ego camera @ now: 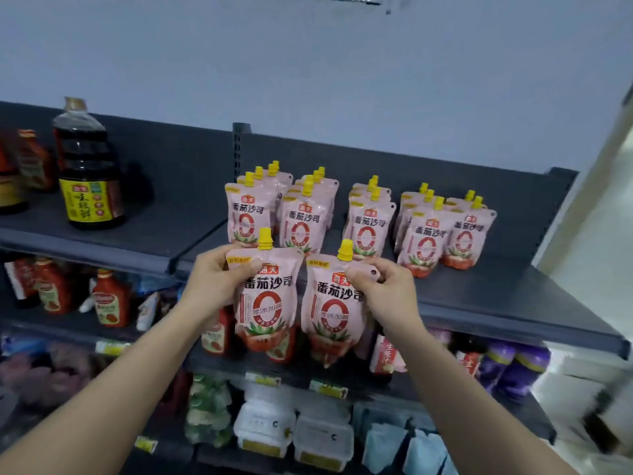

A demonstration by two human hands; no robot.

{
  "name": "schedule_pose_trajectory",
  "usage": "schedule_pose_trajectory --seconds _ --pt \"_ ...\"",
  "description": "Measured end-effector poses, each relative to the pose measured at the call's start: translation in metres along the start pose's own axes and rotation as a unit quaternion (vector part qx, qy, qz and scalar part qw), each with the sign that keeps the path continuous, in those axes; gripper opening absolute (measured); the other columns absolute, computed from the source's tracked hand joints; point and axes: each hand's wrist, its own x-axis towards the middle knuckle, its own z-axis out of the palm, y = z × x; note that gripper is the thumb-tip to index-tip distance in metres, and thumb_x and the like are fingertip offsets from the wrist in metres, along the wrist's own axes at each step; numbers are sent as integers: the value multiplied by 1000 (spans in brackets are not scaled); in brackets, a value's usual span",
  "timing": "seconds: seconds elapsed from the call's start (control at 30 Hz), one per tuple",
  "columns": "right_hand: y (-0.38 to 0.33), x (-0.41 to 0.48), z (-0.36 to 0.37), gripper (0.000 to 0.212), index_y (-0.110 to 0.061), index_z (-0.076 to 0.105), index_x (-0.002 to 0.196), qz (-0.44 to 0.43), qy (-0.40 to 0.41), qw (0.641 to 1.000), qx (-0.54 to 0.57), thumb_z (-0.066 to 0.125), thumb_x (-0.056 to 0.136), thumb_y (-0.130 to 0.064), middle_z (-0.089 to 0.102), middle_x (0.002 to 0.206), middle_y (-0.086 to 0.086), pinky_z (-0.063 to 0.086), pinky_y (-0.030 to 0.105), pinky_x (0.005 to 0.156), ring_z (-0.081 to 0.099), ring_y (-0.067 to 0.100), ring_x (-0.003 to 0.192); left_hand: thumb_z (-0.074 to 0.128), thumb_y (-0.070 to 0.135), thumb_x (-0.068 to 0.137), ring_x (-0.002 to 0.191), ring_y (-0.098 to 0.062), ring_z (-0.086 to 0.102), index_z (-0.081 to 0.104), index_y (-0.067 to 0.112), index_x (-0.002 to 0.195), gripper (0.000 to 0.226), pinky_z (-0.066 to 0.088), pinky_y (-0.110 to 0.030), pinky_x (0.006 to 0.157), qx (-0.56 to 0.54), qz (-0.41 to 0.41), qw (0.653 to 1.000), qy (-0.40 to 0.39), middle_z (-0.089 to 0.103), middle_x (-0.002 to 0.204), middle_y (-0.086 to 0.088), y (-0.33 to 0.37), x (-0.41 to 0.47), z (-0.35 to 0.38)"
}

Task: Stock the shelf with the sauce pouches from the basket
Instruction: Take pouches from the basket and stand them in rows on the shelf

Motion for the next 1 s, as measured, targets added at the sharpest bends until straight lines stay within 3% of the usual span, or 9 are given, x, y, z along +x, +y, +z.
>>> schedule_pose_trajectory --seconds 0.1,0.2,0.33,0.57,0.8,1.0 --pt "5 11 -52 17 -25 69 69 -12 16 999 -25 72 81 -15 72 76 1 54 35 67 68 19 77 66 1 83 74 -21 71 68 6 92 10 59 -33 64 -23 -2 1000 -8 76 81 -6 4 2 49" --pt "8 20 -97 23 -28 69 63 -21 37 998 -44 72 81 -14 72 74 2 55 40 69 69 24 77 64 0 84 68 -14 71 67 6 90 9 58 -27 58 -37 7 999 -24 75 75 -1 10 5 94" --pt "11 36 -145 15 -19 70 70 -15 56 997 -41 72 82 -12 74 80 8 57 42 70 71 28 82 65 2 85 64 -8 70 65 9 86 8 55 -20 54 -34 18 998 -42 74 70 4 17 16 146" --pt "22 83 -199 15 -20 68 73 0 90 996 -18 72 83 -9 71 71 -5 50 17 49 67 0 58 64 3 85 64 -9 71 66 12 87 10 53 -19 51 -51 8 994 -93 75 70 3 23 52 218" --pt "41 133 -232 16 -21 66 72 7 129 991 -40 70 85 -12 69 73 -6 46 12 45 65 1 57 63 2 86 63 -11 70 64 4 90 4 52 -20 49 -38 1 991 -131 74 71 -2 12 92 266" --pt "79 169 -247 9 -19 69 77 37 145 988 -40 70 85 -15 74 83 4 58 34 64 71 21 79 65 3 85 63 -13 71 63 -3 96 13 52 -22 49 -37 -14 990 -137 73 75 -5 1 110 294"
